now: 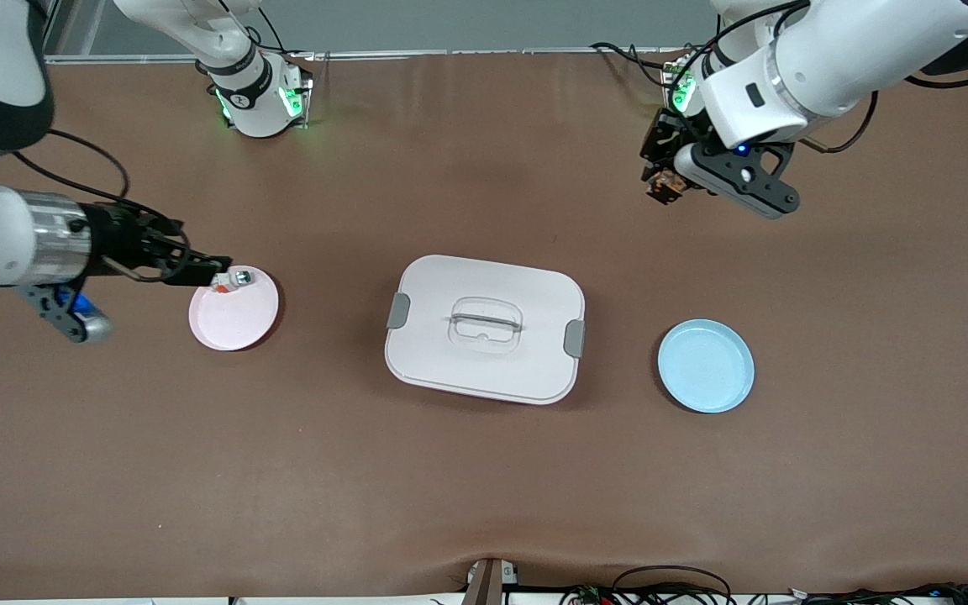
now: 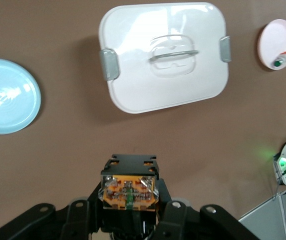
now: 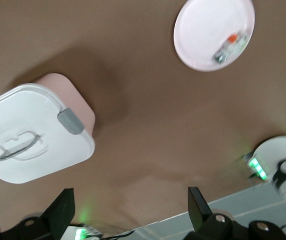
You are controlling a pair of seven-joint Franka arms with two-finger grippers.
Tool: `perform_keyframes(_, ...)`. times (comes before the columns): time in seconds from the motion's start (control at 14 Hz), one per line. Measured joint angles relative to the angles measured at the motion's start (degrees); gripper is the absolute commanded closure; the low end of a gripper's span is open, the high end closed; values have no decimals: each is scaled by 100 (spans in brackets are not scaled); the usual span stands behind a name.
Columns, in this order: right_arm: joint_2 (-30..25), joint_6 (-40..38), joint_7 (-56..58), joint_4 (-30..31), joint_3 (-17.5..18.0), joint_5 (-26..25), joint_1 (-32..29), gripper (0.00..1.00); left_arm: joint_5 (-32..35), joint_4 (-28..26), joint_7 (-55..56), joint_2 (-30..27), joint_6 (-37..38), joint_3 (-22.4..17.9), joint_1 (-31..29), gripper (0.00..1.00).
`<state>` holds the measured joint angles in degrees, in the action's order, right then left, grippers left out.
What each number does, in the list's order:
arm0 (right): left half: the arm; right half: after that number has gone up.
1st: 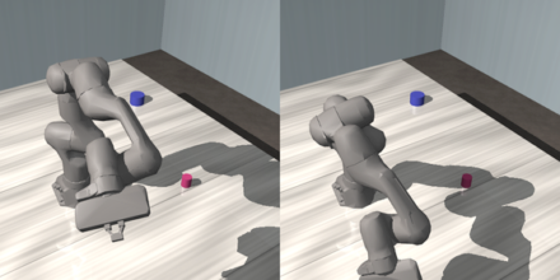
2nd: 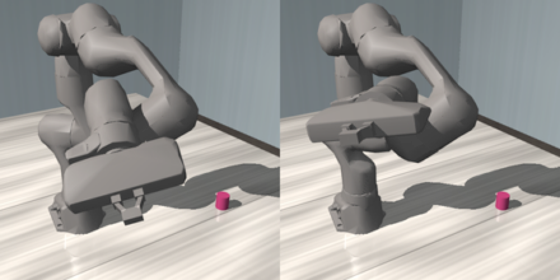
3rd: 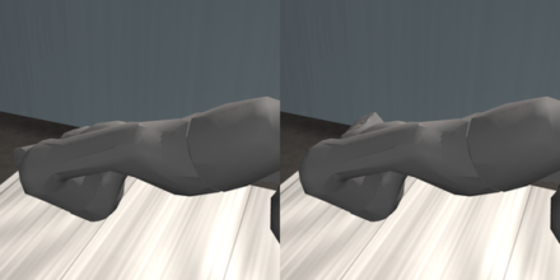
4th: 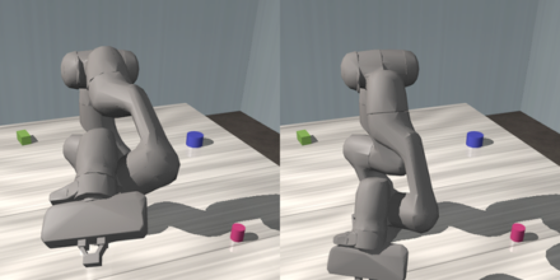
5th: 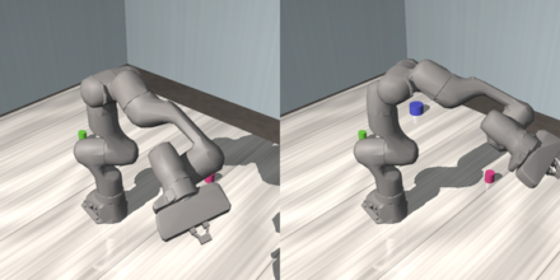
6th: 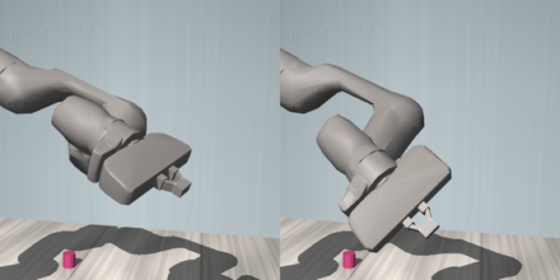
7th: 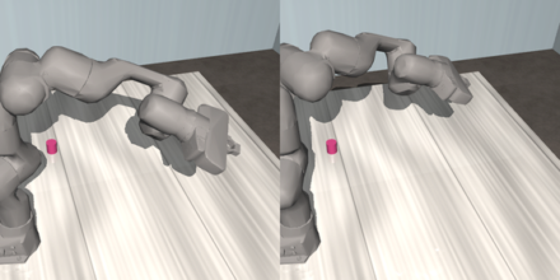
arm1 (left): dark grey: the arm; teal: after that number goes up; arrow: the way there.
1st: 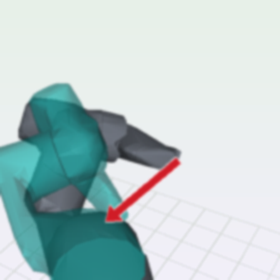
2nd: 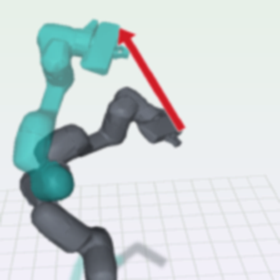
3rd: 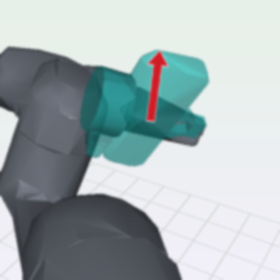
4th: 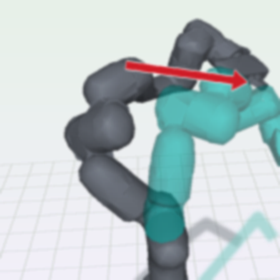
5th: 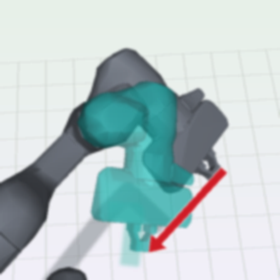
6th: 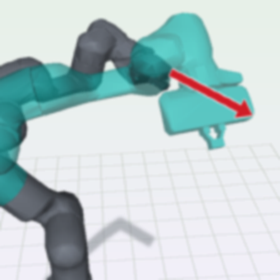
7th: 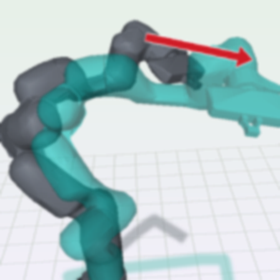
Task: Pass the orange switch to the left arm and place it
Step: 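Open the right gripper and withdraw it while the left gripper pulls back, then carry the switch with the left gripper over the light-blue plate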
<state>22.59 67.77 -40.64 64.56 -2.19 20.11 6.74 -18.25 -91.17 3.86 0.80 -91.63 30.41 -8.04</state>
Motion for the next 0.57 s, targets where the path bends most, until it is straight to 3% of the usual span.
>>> perform_keyframes(0.21, 2, -31, 1314, -21, 4, -691, -56, 0, 480, 0, 227, 11, 158, -6, -233, 100)
perform_keyframes(0.57, 2, -160, 2725, -21, -2, -1248, -315, 0, 673, -13, 757, 99, 232, -12, -580, 100)
